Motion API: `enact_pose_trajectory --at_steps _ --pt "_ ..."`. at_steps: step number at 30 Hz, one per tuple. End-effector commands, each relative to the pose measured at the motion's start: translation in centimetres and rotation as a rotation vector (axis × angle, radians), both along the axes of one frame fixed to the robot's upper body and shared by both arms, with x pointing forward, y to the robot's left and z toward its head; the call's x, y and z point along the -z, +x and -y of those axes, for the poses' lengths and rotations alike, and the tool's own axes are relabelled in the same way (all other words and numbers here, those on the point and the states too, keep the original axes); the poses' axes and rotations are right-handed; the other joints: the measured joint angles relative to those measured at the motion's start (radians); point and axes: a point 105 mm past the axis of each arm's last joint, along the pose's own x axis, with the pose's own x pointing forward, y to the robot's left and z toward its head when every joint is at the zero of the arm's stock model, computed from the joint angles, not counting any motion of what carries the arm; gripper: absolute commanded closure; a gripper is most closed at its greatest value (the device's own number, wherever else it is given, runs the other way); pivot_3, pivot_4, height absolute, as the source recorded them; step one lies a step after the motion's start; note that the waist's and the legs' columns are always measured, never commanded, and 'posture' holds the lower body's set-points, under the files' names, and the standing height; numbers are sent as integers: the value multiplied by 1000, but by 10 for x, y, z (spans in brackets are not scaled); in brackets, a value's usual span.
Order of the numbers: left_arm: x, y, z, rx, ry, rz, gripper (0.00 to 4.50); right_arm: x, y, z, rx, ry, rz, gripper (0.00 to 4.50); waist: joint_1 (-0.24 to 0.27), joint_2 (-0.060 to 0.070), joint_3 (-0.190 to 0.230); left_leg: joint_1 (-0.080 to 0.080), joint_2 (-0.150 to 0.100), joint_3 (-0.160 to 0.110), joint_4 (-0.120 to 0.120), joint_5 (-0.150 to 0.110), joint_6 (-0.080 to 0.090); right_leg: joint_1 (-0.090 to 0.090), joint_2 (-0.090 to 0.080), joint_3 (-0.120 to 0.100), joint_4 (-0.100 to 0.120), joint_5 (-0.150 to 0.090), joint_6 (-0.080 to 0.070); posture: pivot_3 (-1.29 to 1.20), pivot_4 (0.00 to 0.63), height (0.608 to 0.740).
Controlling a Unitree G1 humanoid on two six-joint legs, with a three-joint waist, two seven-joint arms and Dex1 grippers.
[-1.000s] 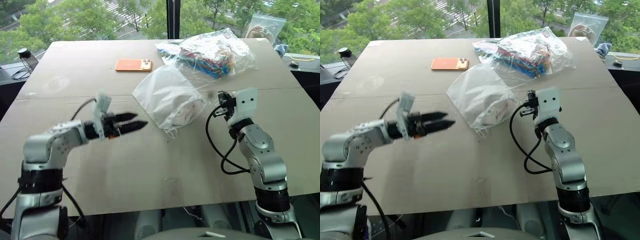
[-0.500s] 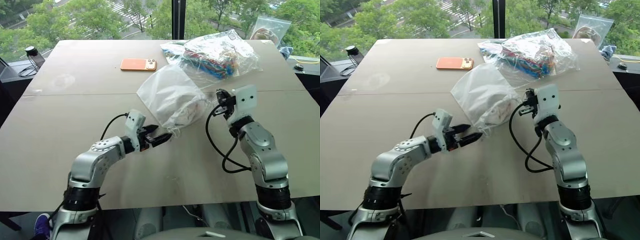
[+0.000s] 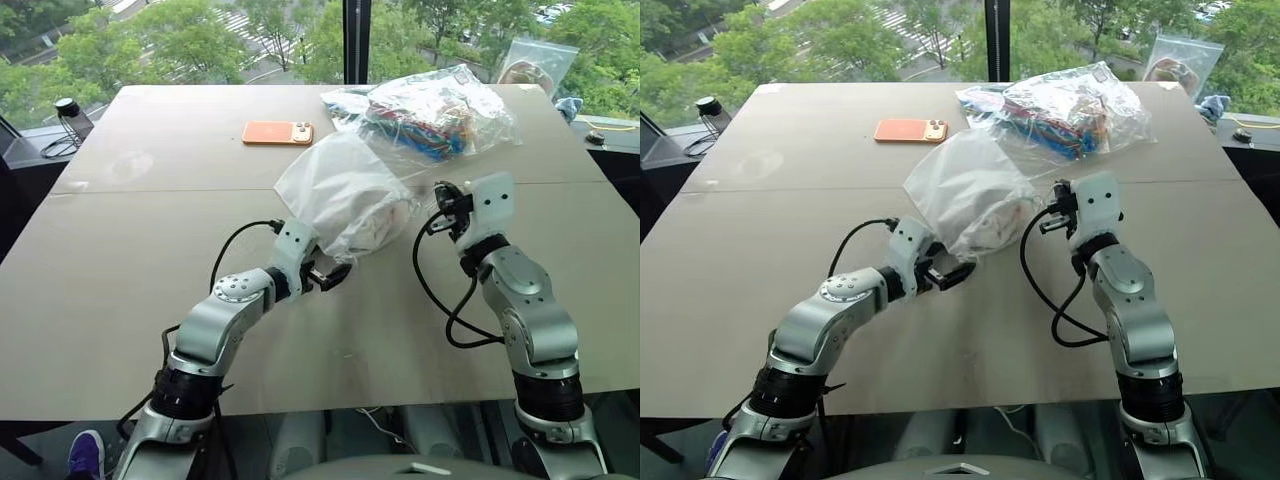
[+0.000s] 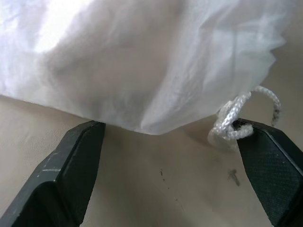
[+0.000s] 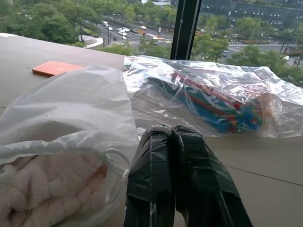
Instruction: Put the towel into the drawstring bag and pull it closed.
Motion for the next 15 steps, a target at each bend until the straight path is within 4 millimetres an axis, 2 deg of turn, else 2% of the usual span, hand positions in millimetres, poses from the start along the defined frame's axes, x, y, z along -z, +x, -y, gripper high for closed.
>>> enact_pose_trajectory --at_steps 1,9,15 --pt "-14 7 -5 -25 26 67 81 -16 -6 -1 -9 3 63 4500 1 0 0 0 0 0 0 0 0 0 0 0 0 0 0 0 150 740" --pt "-8 13 19 -70 21 51 81 -17 -5 -4 -13 3 66 4500 4 0 0 -2 -1 1 0 0 0 0 -1 0 -2 0 0 0 150 740" --pt "-2 21 17 -119 68 51 81 -16 -7 0 0 0 64 4500 2 0 0 -1 0 0 -1 0 0 -1 0 0 -1 0 0 0 150 740"
